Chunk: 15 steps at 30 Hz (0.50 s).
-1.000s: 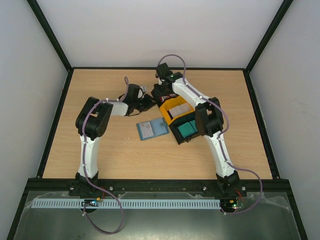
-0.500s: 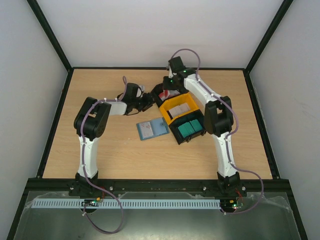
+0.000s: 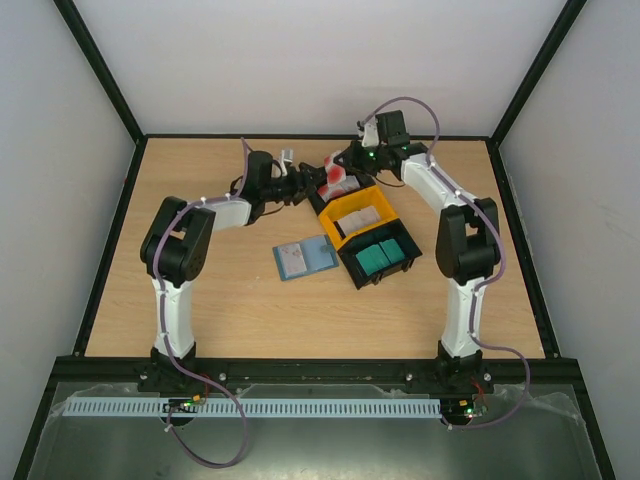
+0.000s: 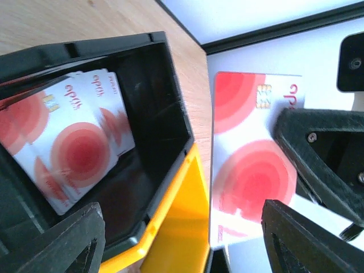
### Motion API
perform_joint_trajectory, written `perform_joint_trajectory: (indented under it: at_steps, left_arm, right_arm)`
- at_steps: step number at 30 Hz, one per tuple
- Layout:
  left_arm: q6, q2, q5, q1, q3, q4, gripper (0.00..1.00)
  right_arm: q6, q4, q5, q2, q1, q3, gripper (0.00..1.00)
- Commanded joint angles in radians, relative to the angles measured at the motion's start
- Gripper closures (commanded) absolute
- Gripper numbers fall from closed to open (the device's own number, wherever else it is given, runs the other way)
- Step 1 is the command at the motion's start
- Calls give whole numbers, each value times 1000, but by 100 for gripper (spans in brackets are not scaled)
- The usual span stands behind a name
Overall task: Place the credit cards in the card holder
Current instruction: Pick up the credit card from the storage box.
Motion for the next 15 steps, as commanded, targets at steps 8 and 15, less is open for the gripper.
perform_joint_trajectory:
  at_steps: [8,15]
  left_arm:
    - [-74,-49,112,-18,38,124,51]
    - [-141,-69,146,-16,10,204,83]
  right_arm:
    - [280,358,-286,-120,-6,-203,94]
    - [463,583,-380,-160,-32,-305,90]
